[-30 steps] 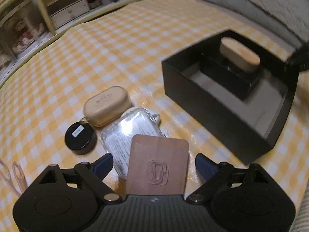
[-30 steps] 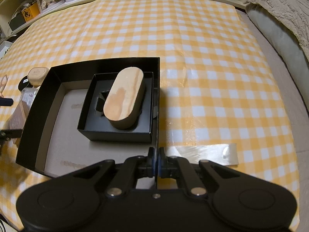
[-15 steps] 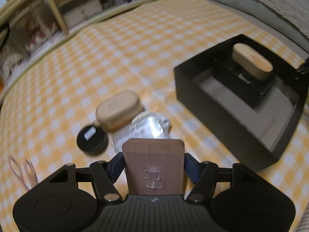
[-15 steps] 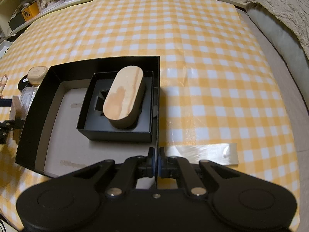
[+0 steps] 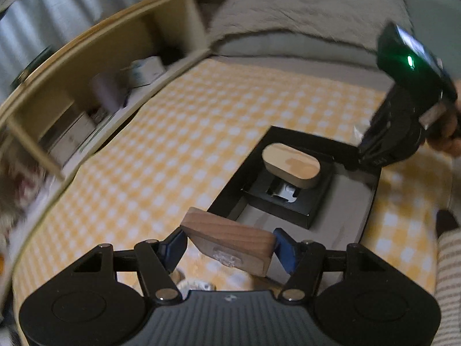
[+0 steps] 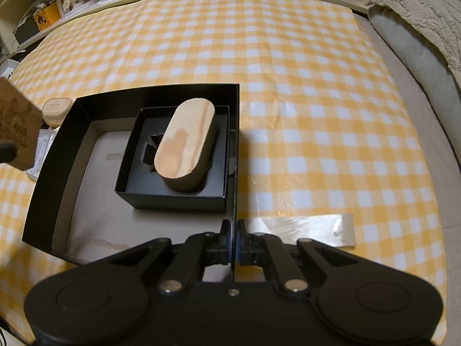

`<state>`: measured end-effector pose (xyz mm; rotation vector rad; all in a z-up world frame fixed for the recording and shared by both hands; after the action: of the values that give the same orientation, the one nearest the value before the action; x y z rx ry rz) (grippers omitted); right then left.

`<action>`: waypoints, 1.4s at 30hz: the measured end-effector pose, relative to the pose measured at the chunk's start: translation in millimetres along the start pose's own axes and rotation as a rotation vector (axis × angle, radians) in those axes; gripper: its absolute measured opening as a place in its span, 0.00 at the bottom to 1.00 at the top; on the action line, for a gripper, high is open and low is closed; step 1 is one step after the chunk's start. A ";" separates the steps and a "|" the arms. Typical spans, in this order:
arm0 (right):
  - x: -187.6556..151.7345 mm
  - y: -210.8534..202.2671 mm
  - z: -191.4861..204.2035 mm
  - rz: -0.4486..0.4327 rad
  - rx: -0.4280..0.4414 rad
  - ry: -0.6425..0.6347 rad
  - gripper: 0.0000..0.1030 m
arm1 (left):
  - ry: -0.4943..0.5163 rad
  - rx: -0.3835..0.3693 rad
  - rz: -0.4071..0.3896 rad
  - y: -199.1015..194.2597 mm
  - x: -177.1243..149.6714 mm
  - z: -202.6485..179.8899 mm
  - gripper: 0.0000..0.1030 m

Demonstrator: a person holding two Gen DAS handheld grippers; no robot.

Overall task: Organize rigid objects
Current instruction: 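Carry the wooden tile with the left tool toward the large black box, then lower the tile into the large box beside the small box, open left tool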

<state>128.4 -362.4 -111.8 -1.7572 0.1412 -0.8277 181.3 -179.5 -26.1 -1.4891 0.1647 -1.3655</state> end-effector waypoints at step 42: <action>1.8 2.8 2.4 0.010 -0.035 0.064 0.04 | 0.315 0.172 0.232 120.9 -10.0 -41.8 0.77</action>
<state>132.1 -362.4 -113.7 -1.7626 0.2079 -0.8789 207.9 -249.0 -130.7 -1.0709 0.3974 -1.3793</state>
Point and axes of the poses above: each gripper's, at about its wrist camera, not at the fingertips, and y roughly the way its jaws point, z to its left, x to its top, the point moved 1 cm from there along y, roughly the way its jaws point, and after that the axes turned 13 degrees about -y, right-handed, at the moved point
